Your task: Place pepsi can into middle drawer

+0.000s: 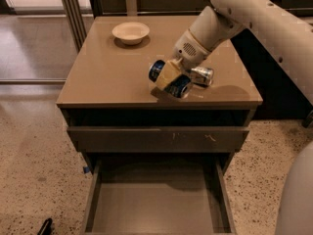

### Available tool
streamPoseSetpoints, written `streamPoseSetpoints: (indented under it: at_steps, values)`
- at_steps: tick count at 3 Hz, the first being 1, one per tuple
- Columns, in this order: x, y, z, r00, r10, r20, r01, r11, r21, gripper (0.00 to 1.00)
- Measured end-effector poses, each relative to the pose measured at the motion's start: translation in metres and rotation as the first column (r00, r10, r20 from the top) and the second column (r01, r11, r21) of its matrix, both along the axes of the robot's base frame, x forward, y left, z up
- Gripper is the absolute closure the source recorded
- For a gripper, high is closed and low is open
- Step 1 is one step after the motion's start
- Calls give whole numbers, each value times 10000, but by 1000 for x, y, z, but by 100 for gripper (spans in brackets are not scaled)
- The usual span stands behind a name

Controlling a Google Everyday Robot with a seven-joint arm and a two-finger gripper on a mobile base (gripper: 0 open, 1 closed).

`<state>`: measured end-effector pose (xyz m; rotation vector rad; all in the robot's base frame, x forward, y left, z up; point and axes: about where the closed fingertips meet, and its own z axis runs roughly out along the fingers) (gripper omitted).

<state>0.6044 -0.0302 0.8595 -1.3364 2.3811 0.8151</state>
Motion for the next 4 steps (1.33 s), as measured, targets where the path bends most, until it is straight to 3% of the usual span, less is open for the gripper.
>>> streamPoseSetpoints:
  at_steps: [1, 2, 3, 4]
  values:
    - [-25, -19, -8, 9972, 739, -73, -731, 9943, 770, 100]
    - [-53, -26, -15, 9958, 893, -206, -833, 9756, 2033, 100]
    - [-81, -33, -13, 9986, 423, -325, -302, 9507, 3087, 100]
    - [-104, -44, -8, 9982, -408, -428, 531, 9376, 3437, 100]
